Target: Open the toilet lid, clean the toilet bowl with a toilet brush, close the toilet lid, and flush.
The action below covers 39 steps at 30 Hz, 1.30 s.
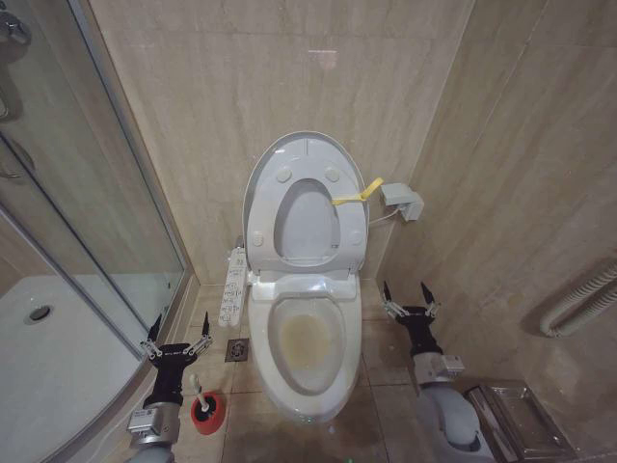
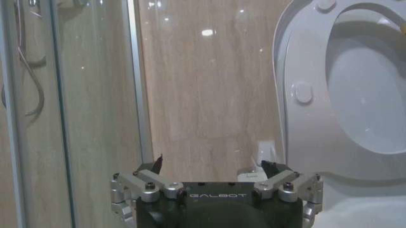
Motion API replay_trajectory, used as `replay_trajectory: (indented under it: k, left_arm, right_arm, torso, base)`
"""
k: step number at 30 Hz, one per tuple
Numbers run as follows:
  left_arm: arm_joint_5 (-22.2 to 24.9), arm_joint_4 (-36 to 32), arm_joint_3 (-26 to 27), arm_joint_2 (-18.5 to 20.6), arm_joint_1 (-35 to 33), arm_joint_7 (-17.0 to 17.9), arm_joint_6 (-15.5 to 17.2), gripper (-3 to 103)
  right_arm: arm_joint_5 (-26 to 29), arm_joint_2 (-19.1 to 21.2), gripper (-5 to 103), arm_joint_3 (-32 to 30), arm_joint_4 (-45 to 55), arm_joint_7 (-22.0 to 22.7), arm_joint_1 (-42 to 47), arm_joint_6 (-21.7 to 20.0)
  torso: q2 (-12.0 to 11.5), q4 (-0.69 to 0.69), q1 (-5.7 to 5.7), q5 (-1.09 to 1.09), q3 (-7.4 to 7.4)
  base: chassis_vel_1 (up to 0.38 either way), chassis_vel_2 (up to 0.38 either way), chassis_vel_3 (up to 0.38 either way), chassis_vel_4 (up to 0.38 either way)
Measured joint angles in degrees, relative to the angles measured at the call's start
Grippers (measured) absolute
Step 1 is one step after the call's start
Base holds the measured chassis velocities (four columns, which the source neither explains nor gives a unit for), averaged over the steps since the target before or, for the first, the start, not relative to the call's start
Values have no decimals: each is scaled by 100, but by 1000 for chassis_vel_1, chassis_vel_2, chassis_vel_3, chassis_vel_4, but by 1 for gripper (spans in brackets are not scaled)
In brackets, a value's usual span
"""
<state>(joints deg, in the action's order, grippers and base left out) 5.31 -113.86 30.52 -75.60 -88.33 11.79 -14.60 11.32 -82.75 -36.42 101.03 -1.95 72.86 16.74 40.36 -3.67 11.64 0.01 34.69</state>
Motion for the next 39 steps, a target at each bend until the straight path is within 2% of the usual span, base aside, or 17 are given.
replay_trajectory:
  k: [12,14,16,21,30,39]
  left_arm:
    - [0,0,0,0,0,0,0,100]
    - [0,0,0,0,-1,0,0,100]
    - [0,0,1,0,0,0,0,100]
    - [0,0,1,0,0,0,0,100]
    - [0,0,0,0,0,0,0,100]
    - [0,0,0,0,0,0,0,100]
  right_arm:
    - [-192,109,100,148,-491,191,-1056,-198]
    - [-384,195,100,213,-814,382,-1460,-253]
    - [-403,213,100,226,-896,413,-1547,-256]
    - [-536,279,100,321,-1703,537,-2451,-249]
    - [-771,133,100,511,-3051,730,-3919,-117]
    - [-919,10,100,561,-3757,760,-4487,-5]
  torso:
    - [0,1,-1,-1,0]
    - [0,0,-1,-1,0]
    - [0,0,-1,-1,0]
    - [0,0,-1,-1,0]
    - [0,1,0,-1,0]
    - [0,0,0,-2,0]
  base:
    - [0,0,0,0]
    - [0,0,0,0]
    - [0,0,0,0]
    - [0,0,0,0]
    - [0,0,0,0]
    - [0,0,0,0]
